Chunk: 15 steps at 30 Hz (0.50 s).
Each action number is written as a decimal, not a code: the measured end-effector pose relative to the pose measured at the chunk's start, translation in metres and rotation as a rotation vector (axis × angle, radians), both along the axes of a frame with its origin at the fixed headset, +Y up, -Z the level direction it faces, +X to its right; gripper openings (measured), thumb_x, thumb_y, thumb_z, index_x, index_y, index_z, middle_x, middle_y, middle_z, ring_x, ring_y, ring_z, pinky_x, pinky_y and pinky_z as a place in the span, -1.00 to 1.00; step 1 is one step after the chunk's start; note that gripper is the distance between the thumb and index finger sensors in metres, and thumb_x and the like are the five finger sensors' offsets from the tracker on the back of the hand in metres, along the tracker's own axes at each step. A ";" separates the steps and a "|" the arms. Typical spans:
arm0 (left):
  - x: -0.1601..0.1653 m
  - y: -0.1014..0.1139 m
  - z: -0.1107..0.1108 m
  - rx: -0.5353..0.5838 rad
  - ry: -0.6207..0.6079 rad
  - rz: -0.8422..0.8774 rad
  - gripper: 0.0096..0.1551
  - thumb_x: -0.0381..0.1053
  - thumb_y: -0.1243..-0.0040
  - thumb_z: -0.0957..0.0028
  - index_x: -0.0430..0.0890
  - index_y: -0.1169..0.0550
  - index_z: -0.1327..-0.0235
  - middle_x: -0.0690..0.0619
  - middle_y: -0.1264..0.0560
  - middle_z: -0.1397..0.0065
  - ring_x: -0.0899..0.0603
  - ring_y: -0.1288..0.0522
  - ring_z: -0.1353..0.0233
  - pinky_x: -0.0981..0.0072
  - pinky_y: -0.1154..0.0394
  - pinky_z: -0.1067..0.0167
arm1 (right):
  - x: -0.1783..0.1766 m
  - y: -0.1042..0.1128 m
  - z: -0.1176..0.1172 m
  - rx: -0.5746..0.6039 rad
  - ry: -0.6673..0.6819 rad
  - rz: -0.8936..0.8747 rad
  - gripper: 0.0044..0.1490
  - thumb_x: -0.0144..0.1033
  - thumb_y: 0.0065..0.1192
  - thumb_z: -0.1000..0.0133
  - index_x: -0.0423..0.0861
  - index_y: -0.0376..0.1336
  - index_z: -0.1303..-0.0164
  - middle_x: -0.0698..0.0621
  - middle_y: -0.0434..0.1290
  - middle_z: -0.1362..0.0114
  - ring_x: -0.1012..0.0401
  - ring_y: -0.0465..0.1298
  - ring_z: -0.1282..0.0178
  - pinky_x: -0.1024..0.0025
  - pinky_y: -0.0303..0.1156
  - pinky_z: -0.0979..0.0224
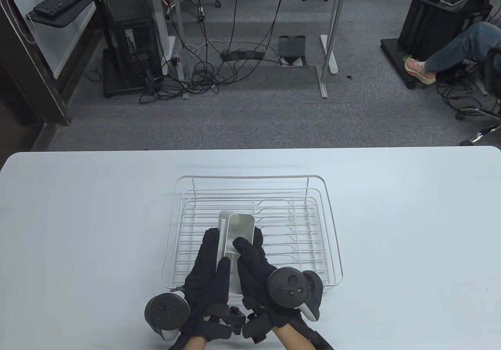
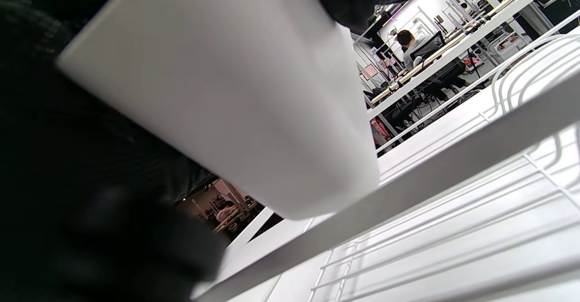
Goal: Hang the cutlery bin on dish rack (Opening facing upward)
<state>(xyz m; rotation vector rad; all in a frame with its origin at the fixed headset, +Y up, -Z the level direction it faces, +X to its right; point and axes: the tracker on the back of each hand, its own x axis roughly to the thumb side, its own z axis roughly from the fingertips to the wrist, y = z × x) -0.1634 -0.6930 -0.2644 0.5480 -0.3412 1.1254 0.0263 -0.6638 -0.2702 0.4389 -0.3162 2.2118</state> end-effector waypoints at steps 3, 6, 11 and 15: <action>-0.002 0.001 0.000 0.008 -0.001 0.009 -0.25 0.26 0.11 -0.27 0.00 -0.14 -0.67 -0.14 -0.20 -0.68 -0.35 -0.34 -0.58 -0.32 -0.25 -0.38 | 0.000 0.000 0.000 0.000 -0.007 -0.014 -0.47 -0.43 -0.01 -0.30 -0.13 0.11 -0.51 -0.40 -0.04 -0.61 -0.18 0.36 -0.48 -0.04 0.28 -0.41; -0.005 0.002 0.000 0.021 0.009 0.016 -0.24 0.29 0.14 -0.27 0.01 -0.14 -0.68 -0.13 -0.20 -0.69 -0.34 -0.34 -0.58 -0.32 -0.25 -0.38 | 0.000 0.000 0.000 0.009 -0.024 -0.034 -0.47 -0.45 0.00 -0.28 -0.14 0.14 -0.49 -0.39 -0.02 -0.61 -0.16 0.38 -0.47 -0.03 0.30 -0.40; -0.008 0.003 0.000 0.020 0.010 0.034 -0.24 0.30 0.15 -0.27 0.01 -0.13 -0.68 -0.14 -0.20 -0.69 -0.34 -0.34 -0.58 -0.32 -0.24 -0.39 | 0.002 -0.001 0.000 0.000 -0.030 -0.065 -0.47 -0.48 0.01 -0.26 -0.15 0.15 -0.48 -0.39 0.00 -0.60 -0.17 0.39 -0.46 -0.04 0.30 -0.39; -0.009 0.004 0.000 0.023 0.000 -0.018 -0.23 0.32 0.20 -0.30 0.01 -0.08 -0.70 -0.13 -0.17 -0.71 -0.34 -0.32 -0.60 -0.32 -0.23 -0.40 | 0.005 0.000 -0.001 0.015 -0.056 -0.082 -0.48 -0.49 0.03 -0.25 -0.14 0.18 -0.46 -0.38 0.02 -0.60 -0.17 0.40 -0.44 -0.05 0.31 -0.37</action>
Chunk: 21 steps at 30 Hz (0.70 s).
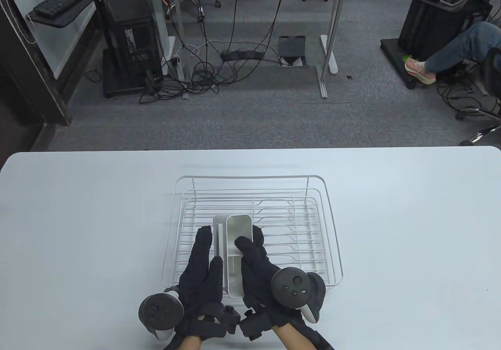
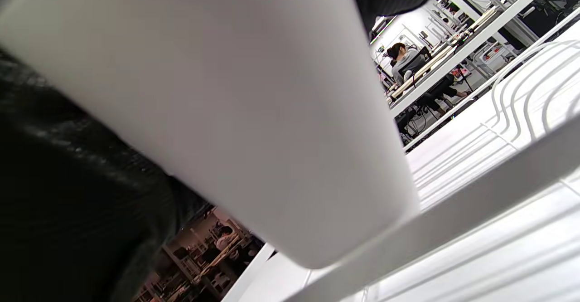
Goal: Hang the cutlery bin on dish rack (Opening facing upward)
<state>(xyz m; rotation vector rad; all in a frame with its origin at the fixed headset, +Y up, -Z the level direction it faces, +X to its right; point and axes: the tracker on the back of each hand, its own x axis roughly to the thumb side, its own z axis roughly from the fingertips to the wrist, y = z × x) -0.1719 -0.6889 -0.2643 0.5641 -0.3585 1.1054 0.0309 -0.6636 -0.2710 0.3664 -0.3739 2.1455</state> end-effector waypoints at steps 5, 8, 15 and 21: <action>0.001 -0.001 0.000 -0.005 -0.018 0.002 -0.23 0.32 0.19 -0.30 0.02 -0.08 -0.71 -0.13 -0.16 -0.72 -0.35 -0.31 -0.61 -0.33 -0.21 -0.41 | 0.003 0.002 -0.001 -0.005 -0.003 -0.007 -0.48 -0.49 0.03 -0.24 -0.14 0.19 -0.45 -0.37 0.03 -0.60 -0.17 0.40 -0.44 -0.05 0.31 -0.37; -0.001 0.001 0.000 -0.004 -0.020 0.003 -0.23 0.32 0.19 -0.30 0.02 -0.08 -0.71 -0.12 -0.16 -0.72 -0.35 -0.30 -0.61 -0.34 -0.19 -0.41 | 0.005 0.004 -0.001 -0.003 -0.010 -0.004 -0.48 -0.49 0.03 -0.24 -0.14 0.19 -0.45 -0.37 0.03 -0.60 -0.17 0.40 -0.44 -0.05 0.30 -0.38; -0.006 0.005 -0.003 -0.021 -0.013 -0.146 -0.25 0.32 0.18 -0.30 0.05 -0.12 -0.71 -0.09 -0.19 -0.73 -0.38 -0.25 -0.64 -0.39 -0.05 -0.44 | 0.015 0.011 -0.001 -0.010 -0.040 -0.020 -0.48 -0.50 0.03 -0.24 -0.14 0.20 -0.44 -0.36 0.04 -0.61 -0.18 0.40 -0.44 -0.06 0.30 -0.38; -0.007 0.004 -0.007 -0.070 0.004 -0.338 -0.26 0.33 0.16 -0.30 0.07 -0.16 -0.71 -0.08 -0.17 -0.75 -0.42 -0.18 -0.67 -0.44 0.06 -0.42 | 0.029 0.020 -0.002 -0.016 -0.069 -0.029 -0.48 -0.51 0.04 -0.24 -0.13 0.21 -0.44 -0.34 0.04 -0.62 -0.18 0.40 -0.44 -0.07 0.29 -0.38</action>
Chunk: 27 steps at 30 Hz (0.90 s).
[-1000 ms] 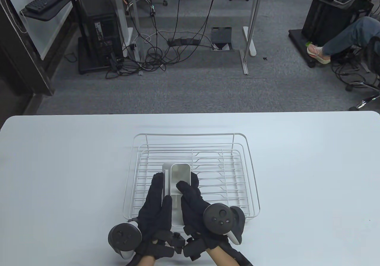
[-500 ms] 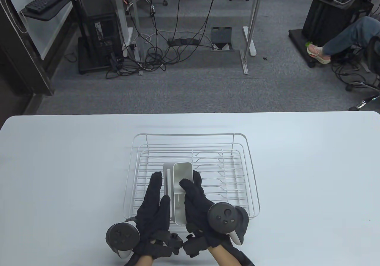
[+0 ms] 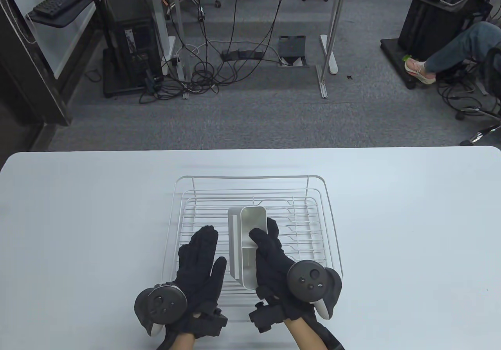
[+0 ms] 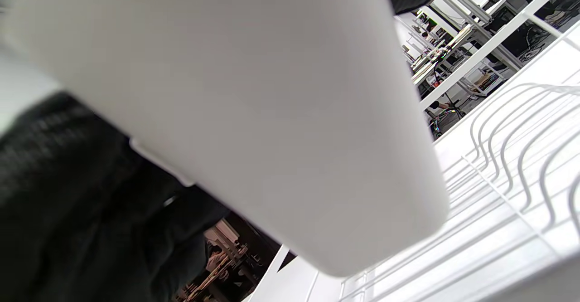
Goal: Hang the cutlery bin on dish rack (Opening facing upward)
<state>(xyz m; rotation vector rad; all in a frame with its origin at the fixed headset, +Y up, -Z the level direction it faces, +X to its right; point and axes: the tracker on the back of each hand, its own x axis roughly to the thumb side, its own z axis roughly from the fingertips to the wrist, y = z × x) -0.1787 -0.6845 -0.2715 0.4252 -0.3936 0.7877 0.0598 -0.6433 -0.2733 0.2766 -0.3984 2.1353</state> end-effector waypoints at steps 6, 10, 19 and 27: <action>0.006 -0.008 -0.005 -0.069 0.027 -0.225 -0.25 0.34 0.17 -0.31 0.09 -0.15 -0.73 -0.07 -0.11 -0.78 -0.42 -0.11 -0.69 -0.49 0.13 -0.39 | 0.020 0.007 -0.003 -0.028 -0.061 0.023 -0.49 -0.52 0.04 -0.24 -0.13 0.21 -0.44 -0.32 0.03 -0.63 -0.20 0.39 -0.45 -0.09 0.29 -0.38; 0.012 -0.012 -0.008 -0.116 0.070 -0.380 -0.22 0.36 0.15 -0.30 0.07 -0.15 -0.74 -0.07 -0.03 -0.79 -0.42 0.12 -0.71 -0.48 0.32 -0.33 | 0.035 0.013 -0.004 -0.042 -0.090 0.038 -0.49 -0.52 0.04 -0.24 -0.12 0.22 -0.44 -0.31 0.04 -0.64 -0.20 0.38 -0.45 -0.09 0.28 -0.39; 0.019 -0.028 -0.014 -0.194 0.080 -0.517 -0.18 0.39 0.16 -0.29 0.05 -0.12 -0.74 -0.07 0.08 -0.79 -0.38 0.25 -0.69 -0.44 0.38 -0.33 | 0.074 0.018 -0.006 -0.078 -0.162 -0.041 -0.49 -0.53 0.05 -0.24 -0.09 0.24 -0.43 -0.27 0.07 -0.66 -0.22 0.37 -0.46 -0.11 0.25 -0.40; 0.021 -0.035 -0.017 -0.212 0.094 -0.577 -0.16 0.40 0.15 -0.26 0.03 -0.14 -0.73 -0.06 0.08 -0.78 -0.37 0.24 -0.69 -0.43 0.38 -0.34 | 0.110 0.019 -0.005 -0.105 -0.222 -0.090 -0.49 -0.53 0.07 -0.23 -0.04 0.28 -0.41 -0.21 0.12 -0.67 -0.22 0.37 -0.47 -0.12 0.23 -0.40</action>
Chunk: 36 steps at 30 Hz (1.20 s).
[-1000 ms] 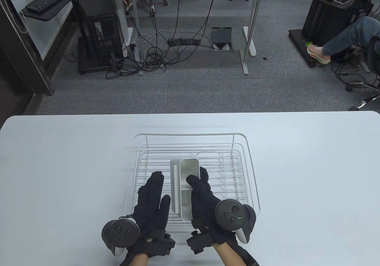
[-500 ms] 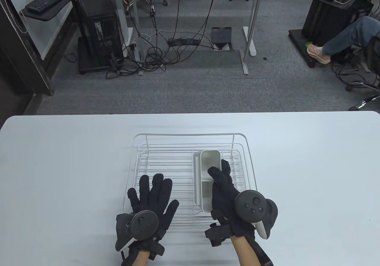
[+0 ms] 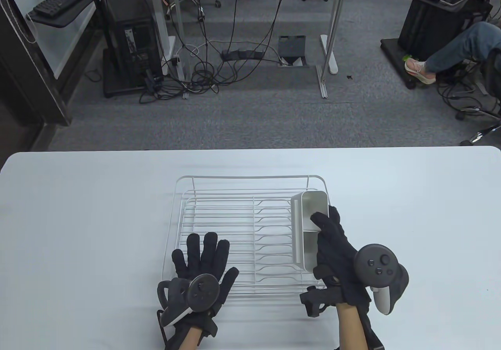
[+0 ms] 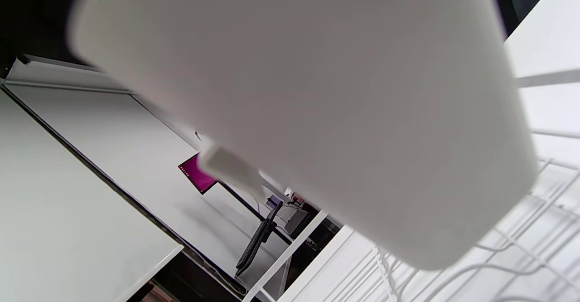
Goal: Hang the cutlery bin on dish rack (Opening facing upward)
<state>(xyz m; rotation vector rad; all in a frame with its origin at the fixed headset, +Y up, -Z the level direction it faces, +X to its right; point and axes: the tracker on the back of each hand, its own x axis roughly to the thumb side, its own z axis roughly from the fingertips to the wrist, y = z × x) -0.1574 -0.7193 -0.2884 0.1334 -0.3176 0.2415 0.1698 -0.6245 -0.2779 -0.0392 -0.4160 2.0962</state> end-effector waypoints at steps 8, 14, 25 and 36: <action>-0.001 -0.004 -0.002 -0.027 0.002 -0.006 -0.13 0.43 0.22 -0.25 0.01 -0.13 -0.74 -0.09 0.03 -0.78 -0.36 0.18 -0.71 -0.44 0.33 -0.37 | 0.031 -0.006 0.001 -0.017 -0.057 -0.064 -0.50 -0.54 0.13 -0.21 0.02 0.34 -0.36 -0.17 0.20 -0.66 -0.22 0.38 -0.46 -0.13 0.23 -0.41; -0.001 -0.006 -0.002 -0.020 0.004 -0.015 -0.12 0.45 0.26 -0.24 0.01 -0.15 -0.74 -0.08 -0.01 -0.78 -0.37 0.11 -0.72 -0.46 0.27 -0.39 | 0.053 -0.011 0.005 -0.020 -0.125 -0.081 -0.50 -0.54 0.14 -0.21 0.03 0.36 -0.35 -0.16 0.22 -0.66 -0.21 0.38 -0.47 -0.13 0.22 -0.41; 0.000 -0.006 -0.001 -0.014 0.008 -0.016 -0.12 0.45 0.27 -0.24 0.00 -0.15 -0.73 -0.09 -0.01 -0.78 -0.36 0.10 -0.72 -0.46 0.26 -0.39 | 0.089 -0.028 0.010 -0.010 -0.173 -0.120 -0.51 -0.53 0.16 -0.21 0.05 0.38 -0.32 -0.13 0.24 -0.66 -0.19 0.40 -0.47 -0.12 0.23 -0.42; 0.000 -0.007 -0.002 -0.014 0.008 -0.013 -0.12 0.45 0.27 -0.24 0.00 -0.16 -0.73 -0.09 -0.02 -0.78 -0.36 0.09 -0.72 -0.46 0.26 -0.39 | 0.097 -0.052 0.003 -0.078 -0.184 -0.138 -0.51 -0.53 0.16 -0.21 0.06 0.38 -0.32 -0.13 0.25 -0.65 -0.19 0.40 -0.47 -0.12 0.23 -0.42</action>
